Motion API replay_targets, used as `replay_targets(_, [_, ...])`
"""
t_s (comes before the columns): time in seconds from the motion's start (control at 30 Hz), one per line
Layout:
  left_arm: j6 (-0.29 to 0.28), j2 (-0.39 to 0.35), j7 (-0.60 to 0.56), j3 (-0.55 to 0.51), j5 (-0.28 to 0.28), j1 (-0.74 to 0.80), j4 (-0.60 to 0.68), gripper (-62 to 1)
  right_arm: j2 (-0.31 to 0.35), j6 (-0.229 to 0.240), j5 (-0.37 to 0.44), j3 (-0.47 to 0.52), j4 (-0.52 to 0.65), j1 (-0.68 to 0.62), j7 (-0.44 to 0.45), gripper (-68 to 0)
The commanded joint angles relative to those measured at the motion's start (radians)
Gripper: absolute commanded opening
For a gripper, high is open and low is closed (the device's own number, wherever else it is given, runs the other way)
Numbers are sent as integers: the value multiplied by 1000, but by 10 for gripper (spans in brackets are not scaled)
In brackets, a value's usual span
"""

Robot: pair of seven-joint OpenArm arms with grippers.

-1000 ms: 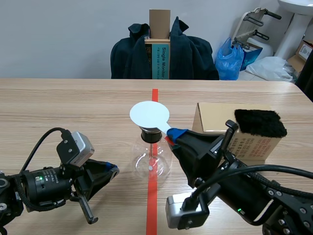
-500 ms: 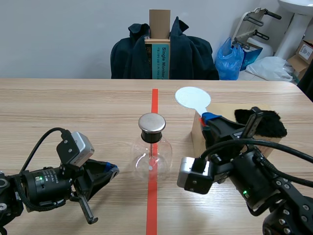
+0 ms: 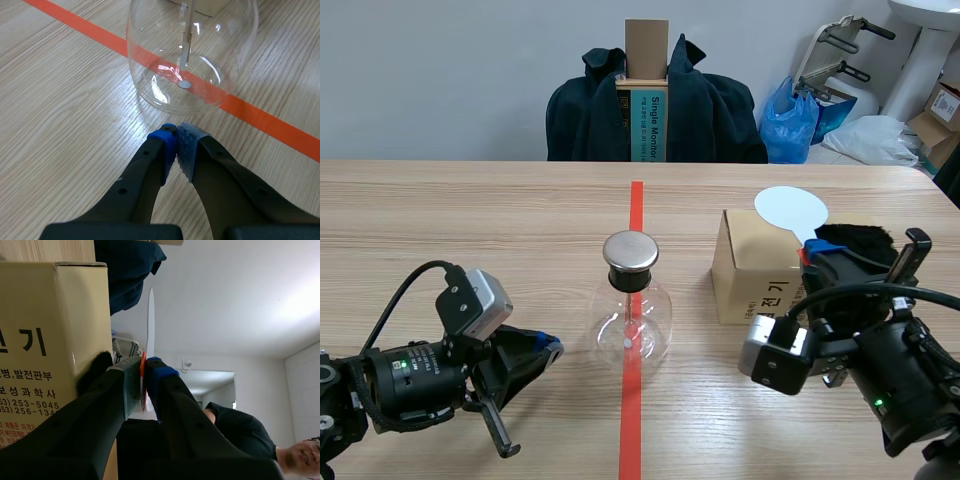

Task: Do the electroscope experiment.

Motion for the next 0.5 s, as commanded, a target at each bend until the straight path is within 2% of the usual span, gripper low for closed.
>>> replay_targets(0.0, [-3,7,-13,-11,-10,-5,19,-581,-1,-13,3,7,-15,17,-7,-667])
replay_targets(0.27, [-2,7,-14,-11,-10,3,19,-581,-1,-13,7,-53,-143,91,-22,-667])
replay_targets(0.47, [-2,1,-21,-15,-14,18,20,-581,-2,-13,42,-85,-165,126,-23,-666])
